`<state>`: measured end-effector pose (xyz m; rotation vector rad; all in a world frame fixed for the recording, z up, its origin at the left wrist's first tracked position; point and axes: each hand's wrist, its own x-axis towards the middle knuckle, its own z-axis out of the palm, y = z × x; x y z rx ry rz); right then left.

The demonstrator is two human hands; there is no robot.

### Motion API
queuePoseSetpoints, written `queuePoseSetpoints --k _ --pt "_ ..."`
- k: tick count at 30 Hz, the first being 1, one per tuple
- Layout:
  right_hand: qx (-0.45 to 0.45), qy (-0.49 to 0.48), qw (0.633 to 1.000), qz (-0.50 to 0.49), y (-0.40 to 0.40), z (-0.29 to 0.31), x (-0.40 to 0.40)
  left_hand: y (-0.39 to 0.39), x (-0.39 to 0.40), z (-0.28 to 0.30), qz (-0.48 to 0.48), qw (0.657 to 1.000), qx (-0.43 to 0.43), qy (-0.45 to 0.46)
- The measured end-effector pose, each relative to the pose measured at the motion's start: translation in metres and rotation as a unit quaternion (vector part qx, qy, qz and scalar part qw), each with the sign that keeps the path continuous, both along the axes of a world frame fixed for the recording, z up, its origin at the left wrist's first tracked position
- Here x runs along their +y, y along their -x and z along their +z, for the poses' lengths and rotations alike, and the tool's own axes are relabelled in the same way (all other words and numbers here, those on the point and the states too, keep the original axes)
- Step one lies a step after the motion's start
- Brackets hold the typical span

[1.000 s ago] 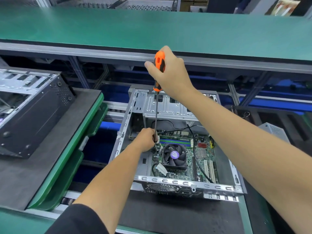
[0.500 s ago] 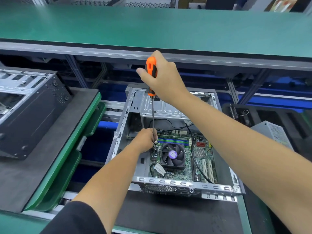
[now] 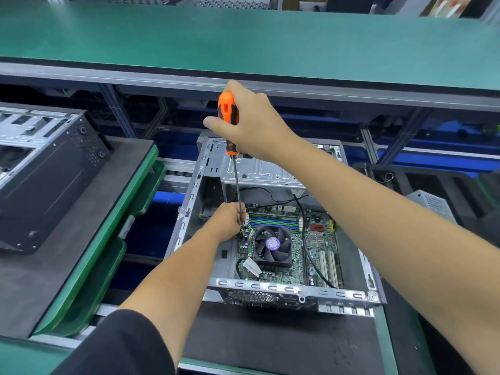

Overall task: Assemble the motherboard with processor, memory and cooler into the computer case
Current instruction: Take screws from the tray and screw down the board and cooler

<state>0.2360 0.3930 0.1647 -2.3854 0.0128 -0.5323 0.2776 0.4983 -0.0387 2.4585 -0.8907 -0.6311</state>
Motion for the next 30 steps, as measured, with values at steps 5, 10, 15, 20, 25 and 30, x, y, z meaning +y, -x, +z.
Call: queuePoseSetpoints --k 5,10,15,20,25,30 --pt "0.074 0.004 0.996 0.045 -0.001 0.022 -0.005 -0.001 0.002 -0.003 -0.001 1.000 -0.008 -0.023" --pt "0.089 -0.010 0.994 0.055 -0.003 0.023 -0.008 -0.001 0.002 -0.002 0.001 1.000 -0.009 -0.011" --pt "0.092 -0.026 0.995 0.042 -0.003 0.021 -0.010 -0.005 0.002 -0.005 -0.006 0.999 -0.015 -0.027" --pt "0.088 -0.019 0.995 0.039 -0.001 0.020 -0.005 -0.005 0.004 -0.007 -0.013 0.999 -0.024 -0.037" --pt "0.136 -0.035 0.989 0.038 0.000 0.030 -0.006 -0.006 0.003 -0.009 -0.004 0.999 -0.032 -0.038" --pt "0.113 0.085 0.988 0.060 0.001 0.038 -0.004 -0.007 0.002 -0.011 -0.008 0.999 -0.027 -0.037"
